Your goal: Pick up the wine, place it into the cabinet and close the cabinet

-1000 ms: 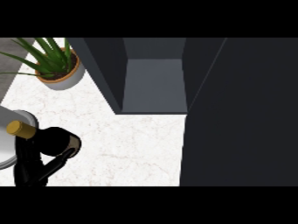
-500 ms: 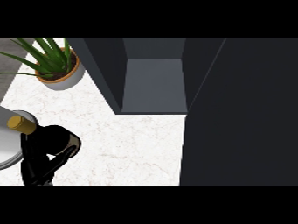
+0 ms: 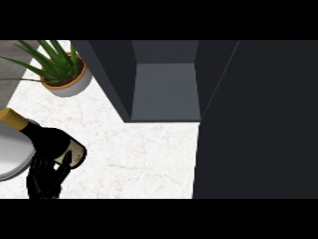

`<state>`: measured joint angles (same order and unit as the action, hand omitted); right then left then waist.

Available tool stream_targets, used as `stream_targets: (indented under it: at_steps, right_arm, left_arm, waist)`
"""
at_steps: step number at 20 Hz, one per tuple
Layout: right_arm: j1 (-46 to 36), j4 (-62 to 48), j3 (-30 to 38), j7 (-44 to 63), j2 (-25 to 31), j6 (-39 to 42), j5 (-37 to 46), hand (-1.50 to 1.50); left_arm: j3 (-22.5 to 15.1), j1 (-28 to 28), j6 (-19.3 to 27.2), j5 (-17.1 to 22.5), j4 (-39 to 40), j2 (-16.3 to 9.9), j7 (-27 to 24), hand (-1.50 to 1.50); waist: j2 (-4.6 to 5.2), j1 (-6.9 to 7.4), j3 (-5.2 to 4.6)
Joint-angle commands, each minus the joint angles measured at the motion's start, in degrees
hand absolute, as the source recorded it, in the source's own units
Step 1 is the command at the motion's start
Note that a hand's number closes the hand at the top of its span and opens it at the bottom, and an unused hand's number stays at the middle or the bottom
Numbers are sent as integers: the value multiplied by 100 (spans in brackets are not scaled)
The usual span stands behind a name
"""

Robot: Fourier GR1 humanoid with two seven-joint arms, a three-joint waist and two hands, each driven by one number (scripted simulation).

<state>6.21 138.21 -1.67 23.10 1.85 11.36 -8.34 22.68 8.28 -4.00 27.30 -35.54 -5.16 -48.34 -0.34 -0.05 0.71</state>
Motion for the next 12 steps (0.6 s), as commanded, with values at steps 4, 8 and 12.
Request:
stream_targets:
  at_steps: [4, 8, 12]
  right_arm:
    - [-110, -288, 132, -74, 121, 210, -143, -150]
    - [255, -143, 539, -349, 197, 395, -503, -150]
    - [3, -248, 85, -168, 1, 130, -11, -150]
  left_arm:
    - [-148, 181, 3, -101, 522, 29, -203, 150]
    - [-86, 497, -50, -131, 884, -224, -367, 150]
    - [-848, -141, -1054, -701, 562, -357, -270, 150]
  waist:
    - [41, -18, -74]
    - [43, -57, -74]
    - [43, -36, -76]
